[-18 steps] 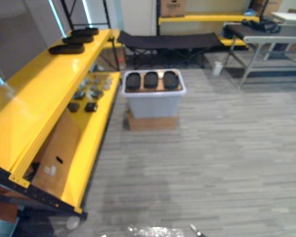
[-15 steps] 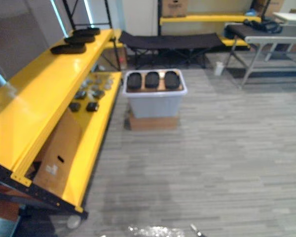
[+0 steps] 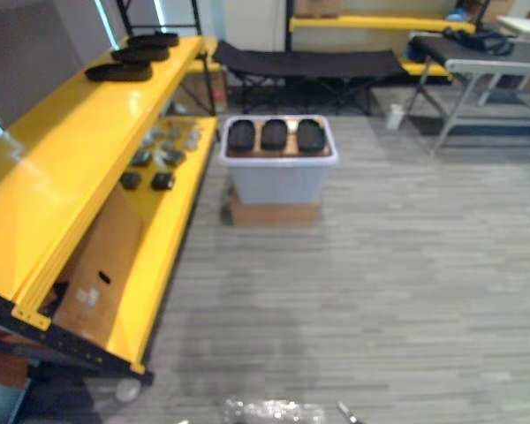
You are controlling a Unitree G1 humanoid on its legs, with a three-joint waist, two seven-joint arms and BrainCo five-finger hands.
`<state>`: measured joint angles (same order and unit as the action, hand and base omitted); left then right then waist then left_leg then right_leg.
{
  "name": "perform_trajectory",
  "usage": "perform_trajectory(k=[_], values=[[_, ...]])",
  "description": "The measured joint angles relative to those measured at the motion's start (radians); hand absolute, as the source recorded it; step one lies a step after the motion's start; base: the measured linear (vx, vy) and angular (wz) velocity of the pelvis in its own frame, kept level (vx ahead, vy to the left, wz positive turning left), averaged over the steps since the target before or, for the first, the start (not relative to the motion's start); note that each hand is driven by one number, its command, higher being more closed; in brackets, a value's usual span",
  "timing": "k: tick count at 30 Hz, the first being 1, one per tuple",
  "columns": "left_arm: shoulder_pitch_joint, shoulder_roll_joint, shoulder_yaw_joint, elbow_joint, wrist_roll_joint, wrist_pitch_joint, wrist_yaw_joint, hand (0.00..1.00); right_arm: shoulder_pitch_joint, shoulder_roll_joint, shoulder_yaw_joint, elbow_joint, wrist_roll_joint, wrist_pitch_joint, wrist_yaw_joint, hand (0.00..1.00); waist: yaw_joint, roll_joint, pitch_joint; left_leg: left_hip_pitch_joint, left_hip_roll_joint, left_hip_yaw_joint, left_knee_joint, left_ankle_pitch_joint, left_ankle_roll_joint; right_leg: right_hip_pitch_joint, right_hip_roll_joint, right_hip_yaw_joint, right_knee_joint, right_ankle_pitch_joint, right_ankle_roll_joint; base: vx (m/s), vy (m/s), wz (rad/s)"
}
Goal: Walk over and take plastic housings, then place them on the shelf
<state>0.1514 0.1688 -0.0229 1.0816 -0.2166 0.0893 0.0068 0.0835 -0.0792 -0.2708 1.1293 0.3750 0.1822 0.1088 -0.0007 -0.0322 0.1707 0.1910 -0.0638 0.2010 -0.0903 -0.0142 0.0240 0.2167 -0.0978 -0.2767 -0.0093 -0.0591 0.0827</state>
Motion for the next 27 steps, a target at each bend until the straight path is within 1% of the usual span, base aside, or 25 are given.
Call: perform_trajectory(k=[8, 10, 13, 17, 21, 24, 26, 27], values=[[0.0, 0.001, 0.001, 0.0, 0.0, 0.003, -0.003, 0.0, -0.001, -0.004, 0.018, 0.0, -0.007, 0.002, 0.005, 0.0, 0.0, -0.002, -0.001, 0.0, -0.003, 0.001, 0.0, 0.001, 0.001, 0.002, -0.003, 0.0, -0.001, 0.004, 0.002, 0.0, 0.0, 0.0], [0.0, 0.002, 0.001, 0.0, 0.001, 0.004, -0.008, 0.0, -0.003, -0.006, 0.018, -0.001, -0.018, 0.018, 0.024, 0.0, 0.0, -0.003, -0.001, 0.0, -0.004, 0.0, 0.0, 0.001, 0.001, 0.002, -0.005, -0.001, -0.002, 0.004, 0.002, 0.0, 0.0, 0.0], [-0.001, 0.003, 0.001, 0.0, 0.017, 0.006, -0.01, 0.0, -0.007, -0.006, 0.018, 0.0, -0.032, 0.022, 0.024, 0.0, 0.0, -0.006, -0.001, 0.0, -0.005, -0.001, 0.0, 0.001, 0.001, 0.005, -0.005, -0.003, -0.002, 0.005, 0.004, 0.0, 0.0, 0.0], [-0.002, 0.005, 0.001, 0.0, 0.028, 0.008, -0.011, 0.0, -0.01, -0.004, 0.018, 0.0, -0.03, 0.041, 0.024, 0.0, 0.0, -0.01, -0.002, 0.002, -0.006, -0.002, 0.0, 0.001, 0.001, 0.012, -0.006, -0.007, -0.003, 0.005, 0.004, 0.0, 0.001, 0.01], [-0.003, 0.008, 0.001, 0.0, 0.029, 0.016, -0.019, 0.0, -0.01, -0.004, 0.018, 0.001, -0.004, 0.059, 0.02, 0.0, 0.0, -0.013, -0.004, 0.003, -0.006, -0.002, 0.0, 0.001, 0.001, 0.012, -0.006, -0.007, -0.002, 0.005, 0.004, 0.0, 0.0, 0.0], [-0.003, 0.011, 0.001, 0.0, 0.042, 0.017, -0.033, 0.0, -0.01, -0.001, 0.018, 0.01, 0.004, 0.046, 0.005, 0.0, 0.0, -0.017, -0.006, 0.004, -0.006, 0.0, 0.0, 0.001, 0.001, 0.012, -0.006, -0.005, -0.002, 0.005, 0.004, 0.0, 0.001, -0.01], [-0.006, 0.013, 0.0, 0.0, 0.085, 0.021, -0.053, 0.0, -0.011, 0.002, 0.018, 0.014, 0.004, 0.018, -0.021, 0.0, -0.002, -0.021, -0.006, 0.016, -0.01, 0.003, 0.0, -0.001, 0.002, 0.014, -0.01, -0.001, -0.001, 0.004, 0.006, 0.04, 0.042, -0.05], [-0.009, 0.019, -0.001, -0.001, 0.115, 0.021, -0.062, 0.0, -0.014, 0.003, 0.017, 0.011, 0.003, 0.008, -0.033, 0.0, -0.003, -0.027, -0.002, 0.018, -0.019, 0.01, 0.001, -0.015, 0.012, 0.001, -0.022, -0.001, 0.034, -0.025, 0.034, 0.03, 0.095, -0.03]])
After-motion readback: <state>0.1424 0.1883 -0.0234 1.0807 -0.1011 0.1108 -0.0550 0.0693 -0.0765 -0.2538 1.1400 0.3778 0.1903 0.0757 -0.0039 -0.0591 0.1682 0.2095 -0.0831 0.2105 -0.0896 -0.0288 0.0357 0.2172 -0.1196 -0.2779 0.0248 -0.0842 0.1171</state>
